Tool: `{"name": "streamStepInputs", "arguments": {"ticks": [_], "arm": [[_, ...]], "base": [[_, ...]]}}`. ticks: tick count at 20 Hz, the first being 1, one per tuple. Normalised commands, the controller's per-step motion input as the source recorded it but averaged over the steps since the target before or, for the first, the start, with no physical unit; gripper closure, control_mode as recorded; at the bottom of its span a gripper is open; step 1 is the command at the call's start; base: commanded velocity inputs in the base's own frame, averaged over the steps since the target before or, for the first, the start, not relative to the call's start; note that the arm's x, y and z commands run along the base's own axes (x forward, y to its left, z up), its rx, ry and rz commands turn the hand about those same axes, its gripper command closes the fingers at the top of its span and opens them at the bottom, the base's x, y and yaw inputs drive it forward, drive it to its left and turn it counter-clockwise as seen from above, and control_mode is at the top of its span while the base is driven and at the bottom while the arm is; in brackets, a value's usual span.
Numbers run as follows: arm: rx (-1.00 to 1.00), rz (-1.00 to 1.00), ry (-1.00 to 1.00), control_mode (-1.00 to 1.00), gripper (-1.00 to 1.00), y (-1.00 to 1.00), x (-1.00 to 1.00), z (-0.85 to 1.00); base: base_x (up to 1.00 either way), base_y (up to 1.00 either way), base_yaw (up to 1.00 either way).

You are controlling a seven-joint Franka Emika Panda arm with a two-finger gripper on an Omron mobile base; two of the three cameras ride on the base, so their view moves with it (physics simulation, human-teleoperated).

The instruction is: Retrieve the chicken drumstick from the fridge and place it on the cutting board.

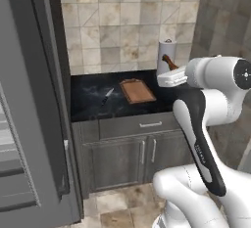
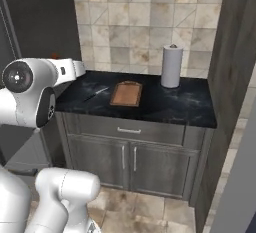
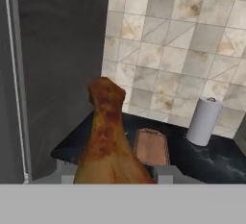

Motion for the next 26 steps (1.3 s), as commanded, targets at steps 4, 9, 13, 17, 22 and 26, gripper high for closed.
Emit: {"name": "streamStepInputs", "arguments": {"ticks": [4, 9, 13, 17, 22, 26], "arm": [[0.00, 0.00, 0.00, 1.00, 1.00, 0.00, 0.00, 0.00], [0.00, 0.00, 0.00, 1.00, 1.00, 0.00, 0.00, 0.00], [0.00, 0.00, 0.00, 1.00, 1.00, 0.00, 0.00, 0.00], [0.00, 0.00, 0.00, 1.00, 1.00, 0.00, 0.00, 0.00], [0.00, 0.00, 0.00, 1.00, 1.00, 0.00, 0.00, 0.00], [0.00, 0.00, 0.00, 1.00, 1.00, 0.00, 0.00, 0.00]], "base": [[0.80, -0.26, 0.00], [0.80, -0.26, 0.00], [0.76, -0.26, 0.00], [0.67, -0.20, 0.00], [0.56, -0.11, 0.00], [0.44, -0.03, 0.00]]}}
